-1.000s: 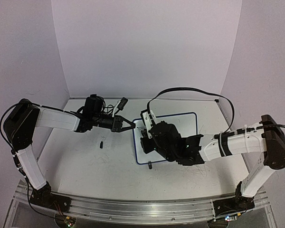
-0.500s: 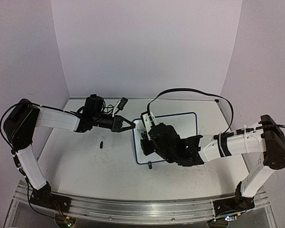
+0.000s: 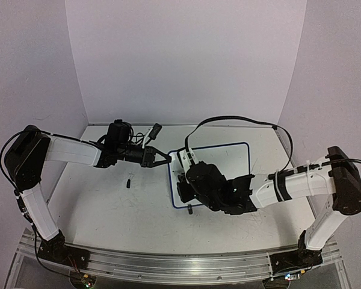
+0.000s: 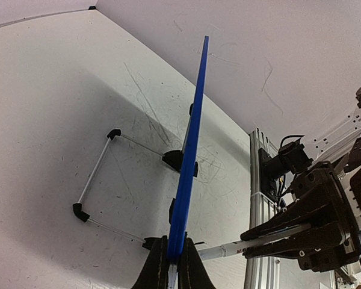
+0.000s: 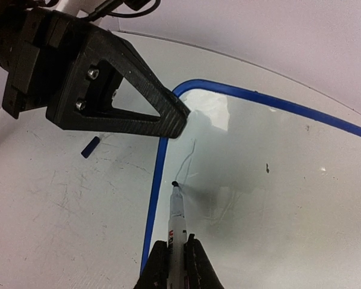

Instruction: Write a sentence on the whiteboard

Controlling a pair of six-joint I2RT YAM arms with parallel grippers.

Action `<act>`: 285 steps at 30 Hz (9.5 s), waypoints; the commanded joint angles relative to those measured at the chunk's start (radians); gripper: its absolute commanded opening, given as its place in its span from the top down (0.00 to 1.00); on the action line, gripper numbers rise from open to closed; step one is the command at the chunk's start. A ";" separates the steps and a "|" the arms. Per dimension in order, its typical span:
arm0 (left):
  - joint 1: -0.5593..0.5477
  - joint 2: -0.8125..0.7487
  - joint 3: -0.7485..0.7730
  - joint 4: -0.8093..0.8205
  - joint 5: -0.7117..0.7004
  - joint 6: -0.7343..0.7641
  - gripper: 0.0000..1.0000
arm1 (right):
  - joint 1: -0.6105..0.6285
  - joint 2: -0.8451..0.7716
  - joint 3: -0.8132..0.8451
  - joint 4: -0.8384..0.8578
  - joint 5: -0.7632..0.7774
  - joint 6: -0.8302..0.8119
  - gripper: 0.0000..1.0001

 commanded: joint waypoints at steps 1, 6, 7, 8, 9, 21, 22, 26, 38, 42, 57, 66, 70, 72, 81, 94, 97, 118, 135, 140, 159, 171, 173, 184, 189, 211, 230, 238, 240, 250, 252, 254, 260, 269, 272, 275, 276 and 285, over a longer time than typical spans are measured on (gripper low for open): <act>-0.003 -0.047 -0.005 -0.015 0.016 0.009 1.00 | 0.000 0.022 -0.019 -0.053 0.010 0.037 1.00; -0.004 -0.049 -0.005 -0.015 0.015 0.009 1.00 | 0.008 0.022 -0.017 -0.057 0.011 0.045 1.00; -0.003 -0.049 -0.006 -0.015 0.014 0.009 1.00 | 0.008 0.019 -0.017 -0.058 0.010 0.047 1.00; -0.003 -0.050 -0.006 -0.015 0.012 0.010 1.00 | 0.008 0.014 -0.017 -0.057 0.007 0.048 1.00; -0.003 -0.050 -0.006 -0.015 0.010 0.011 1.00 | 0.009 -0.001 -0.018 -0.049 -0.009 0.046 1.00; -0.003 -0.051 -0.001 -0.015 0.004 0.005 1.00 | -0.048 -0.169 -0.060 0.045 -0.085 0.010 1.00; -0.003 -0.050 0.000 -0.015 0.005 0.004 1.00 | -0.047 -0.158 -0.052 0.047 -0.086 0.009 1.00; -0.003 -0.050 -0.002 -0.015 0.004 0.003 1.00 | -0.047 -0.118 -0.024 0.062 -0.073 0.002 1.00; -0.003 -0.043 0.000 -0.015 0.011 0.002 1.00 | -0.048 -0.079 0.002 0.065 -0.020 -0.023 1.00; -0.003 -0.043 0.001 -0.015 0.011 0.002 1.00 | -0.047 -0.065 0.011 0.065 -0.009 -0.027 1.00; -0.004 -0.045 0.001 -0.015 0.013 0.004 1.00 | -0.041 -0.032 0.030 -0.029 0.034 0.003 1.00; -0.003 -0.045 0.000 -0.015 0.014 0.003 1.00 | -0.029 -0.011 0.017 -0.046 0.011 0.037 1.00; -0.003 -0.045 0.000 -0.015 0.014 0.004 1.00 | -0.022 0.009 0.023 -0.045 0.001 0.047 1.00; -0.004 -0.045 0.000 -0.015 0.013 0.003 1.00 | -0.019 0.017 0.027 -0.045 -0.004 0.051 1.00; -0.003 -0.047 -0.001 -0.015 0.013 0.005 1.00 | -0.016 0.011 0.028 -0.043 0.036 0.055 1.00; -0.003 -0.047 -0.002 -0.015 0.010 0.006 1.00 | -0.016 -0.032 -0.040 -0.100 0.094 0.114 1.00; -0.004 -0.044 0.000 -0.015 0.012 0.005 1.00 | -0.015 -0.039 -0.047 -0.106 0.108 0.120 1.00; -0.003 -0.045 0.001 -0.015 0.007 0.008 1.00 | -0.036 -0.198 -0.100 0.030 -0.046 0.040 1.00; -0.004 -0.052 -0.003 -0.015 0.006 0.009 1.00 | -0.038 -0.102 -0.034 0.112 -0.006 -0.002 1.00; -0.004 -0.051 -0.002 -0.015 0.008 0.009 1.00 | -0.041 -0.083 -0.019 0.114 0.001 -0.009 1.00; -0.003 -0.056 -0.005 -0.015 0.005 0.011 1.00 | -0.053 -0.144 -0.056 0.062 -0.006 0.040 1.00; -0.004 -0.059 -0.005 -0.015 0.006 0.011 1.00 | -0.053 -0.115 -0.055 0.075 -0.069 0.033 1.00; -0.003 -0.060 -0.005 -0.015 0.005 0.011 1.00 | -0.053 -0.107 -0.048 0.077 -0.066 0.029 1.00; -0.004 -0.060 -0.004 -0.015 0.008 0.011 1.00 | -0.053 -0.080 -0.052 0.076 0.012 0.051 1.00; -0.003 -0.059 -0.005 -0.015 0.008 0.011 1.00 | -0.053 -0.073 -0.051 0.054 0.033 0.058 1.00; -0.003 -0.057 -0.002 -0.015 0.012 0.008 1.00 | -0.031 -0.057 -0.105 -0.018 -0.015 0.129 1.00; -0.003 -0.058 -0.003 -0.015 0.011 0.009 1.00 | -0.030 -0.196 -0.124 0.061 -0.021 0.099 1.00; -0.003 -0.059 -0.005 -0.015 0.011 0.009 1.00 | -0.041 -0.158 -0.101 0.081 -0.012 0.073 1.00; -0.003 -0.059 -0.005 -0.015 0.011 0.009 1.00 | -0.050 -0.151 -0.098 0.085 -0.004 0.074 1.00; -0.004 -0.059 -0.006 -0.015 0.008 0.011 1.00 | -0.055 -0.118 -0.087 0.111 0.002 0.063 1.00; -0.003 -0.059 -0.006 -0.015 0.009 0.011 1.00 | -0.055 -0.117 -0.090 0.111 0.011 0.064 1.00; -0.003 -0.058 -0.006 -0.015 0.009 0.011 1.00 | -0.055 -0.117 -0.092 0.110 0.020 0.064 1.00; -0.003 -0.057 -0.006 -0.015 0.010 0.011 1.00 | -0.054 -0.108 -0.094 0.074 0.029 0.071 1.00; -0.003 -0.057 -0.004 -0.015 0.011 0.009 1.00 | -0.044 -0.107 -0.136 0.044 -0.005 0.116 1.00; -0.003 -0.057 -0.003 -0.015 0.012 0.009 1.00 | -0.039 -0.104 -0.148 0.038 -0.014 0.130 1.00; -0.003 -0.057 -0.006 -0.015 0.012 0.009 1.00 | -0.035 -0.100 -0.153 0.032 -0.020 0.142 1.00; -0.003 -0.057 -0.005 -0.015 0.011 0.009 1.00 | -0.033 -0.099 -0.155 0.030 -0.020 0.146 1.00; -0.003 -0.055 -0.004 -0.015 0.015 0.008 1.00 | -0.030 -0.098 -0.130 0.043 0.006 0.139 1.00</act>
